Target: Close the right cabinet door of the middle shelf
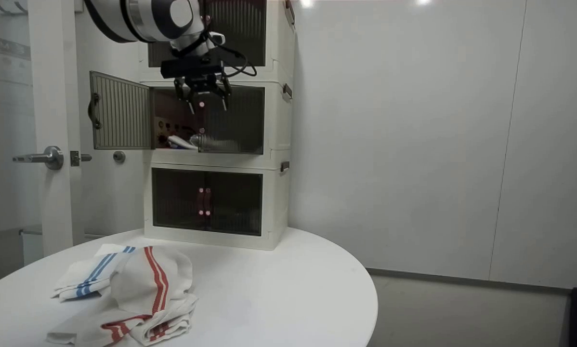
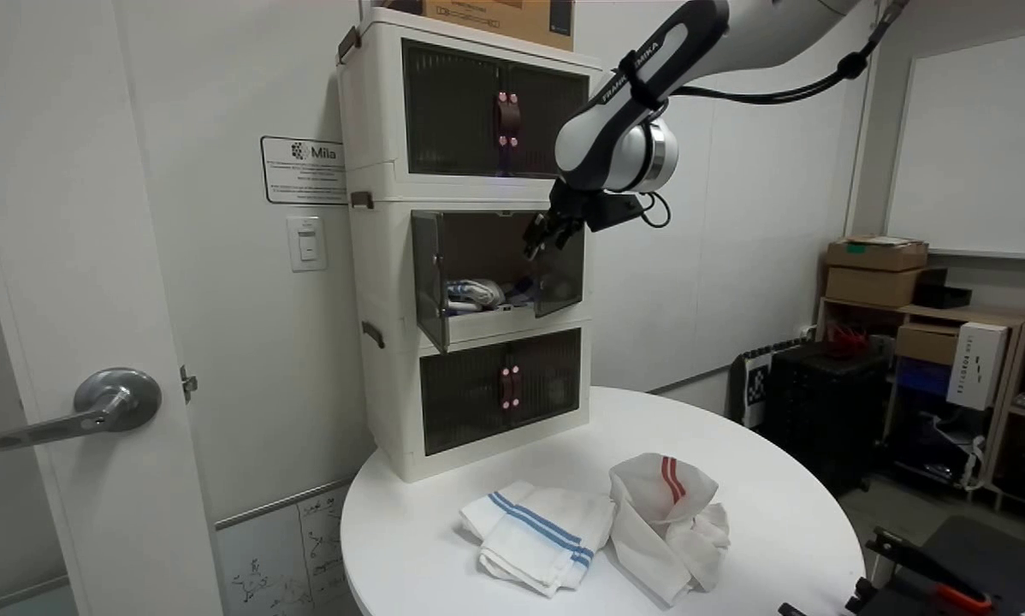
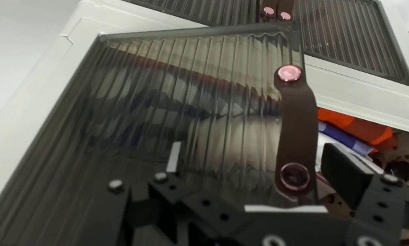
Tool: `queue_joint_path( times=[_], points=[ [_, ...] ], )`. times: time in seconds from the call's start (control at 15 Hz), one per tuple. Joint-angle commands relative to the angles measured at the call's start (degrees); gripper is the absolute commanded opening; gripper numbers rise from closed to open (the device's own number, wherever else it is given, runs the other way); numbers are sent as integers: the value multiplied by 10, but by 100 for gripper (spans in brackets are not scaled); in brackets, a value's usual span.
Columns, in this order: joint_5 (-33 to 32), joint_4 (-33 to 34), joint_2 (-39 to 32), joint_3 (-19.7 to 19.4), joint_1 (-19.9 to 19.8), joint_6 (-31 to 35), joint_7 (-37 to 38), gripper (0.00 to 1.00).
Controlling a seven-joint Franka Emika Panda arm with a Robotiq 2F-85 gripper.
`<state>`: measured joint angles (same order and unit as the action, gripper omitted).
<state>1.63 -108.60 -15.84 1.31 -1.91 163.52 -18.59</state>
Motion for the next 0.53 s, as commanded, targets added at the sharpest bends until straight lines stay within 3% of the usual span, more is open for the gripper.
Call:
queue_joint_path(
  times=[0.0,0.47],
  points=[
    [-16,31,-23,4,3,19,34,100],
    [-39,74,-48,0,18,27,67,100]
  ],
)
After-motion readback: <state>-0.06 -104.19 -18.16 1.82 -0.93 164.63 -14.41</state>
